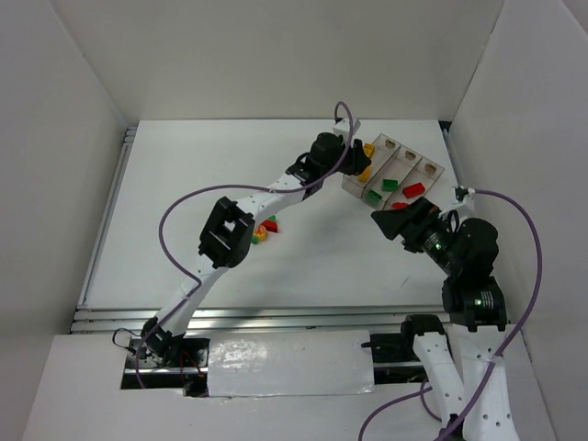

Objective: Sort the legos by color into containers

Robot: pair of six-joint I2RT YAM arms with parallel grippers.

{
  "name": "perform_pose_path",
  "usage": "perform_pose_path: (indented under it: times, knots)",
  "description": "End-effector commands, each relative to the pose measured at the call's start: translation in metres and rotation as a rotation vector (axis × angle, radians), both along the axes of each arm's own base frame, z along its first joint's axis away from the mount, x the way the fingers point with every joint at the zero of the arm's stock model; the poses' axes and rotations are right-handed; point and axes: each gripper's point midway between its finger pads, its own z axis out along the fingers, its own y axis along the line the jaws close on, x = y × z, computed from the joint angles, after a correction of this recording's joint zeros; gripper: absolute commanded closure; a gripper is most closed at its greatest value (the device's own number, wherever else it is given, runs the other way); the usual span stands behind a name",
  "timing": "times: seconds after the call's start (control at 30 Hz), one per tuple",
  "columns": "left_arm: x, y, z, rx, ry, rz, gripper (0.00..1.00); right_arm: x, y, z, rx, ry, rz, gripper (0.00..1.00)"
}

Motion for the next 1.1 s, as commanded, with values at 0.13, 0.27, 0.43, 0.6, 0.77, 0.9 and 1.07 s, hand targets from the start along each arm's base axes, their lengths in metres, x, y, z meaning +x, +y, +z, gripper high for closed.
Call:
perform_pose_path:
  times: [0.13, 0.27, 0.43, 0.6, 0.77, 0.9, 1.07]
  knots:
    - [0.01, -0.014, 0.015, -0.065, -0.115, 0.006, 0.29, -0.014, 0.004, 0.021, -0.007, -0.063, 0.028, 0.0]
    - [0.011, -0.008, 0.013, -0.053, -0.111, 0.036, 0.09, -0.013, 0.004, 0.016, -0.011, -0.053, 0.034, 0.0]
    - [0.009, 0.001, 0.031, -0.066, -0.118, 0.061, 0.0, -0.011, 0.002, 0.012, -0.014, -0.047, 0.02, 0.0]
    - [-0.013, 0.055, 0.119, -0.103, -0.156, 0.225, 0.01, -0.006, 0.006, 0.004, -0.002, -0.026, 0.046, 0.0]
    - [-0.044, 0.164, 0.141, 0.128, -0.013, 0.553, 0.0, 0.01, 0.013, -0.01, 0.026, -0.01, 0.079, 0.01]
    - [-0.092, 0.248, 0.116, 0.229, 0.171, 0.736, 0.0, 0.032, 0.035, -0.029, -0.056, 0.065, 0.104, 0.0]
    - [-0.182, 0.354, 0.095, 0.238, 0.317, 0.87, 0.0, 0.049, 0.122, -0.054, -0.278, 0.101, 0.361, 0.0]
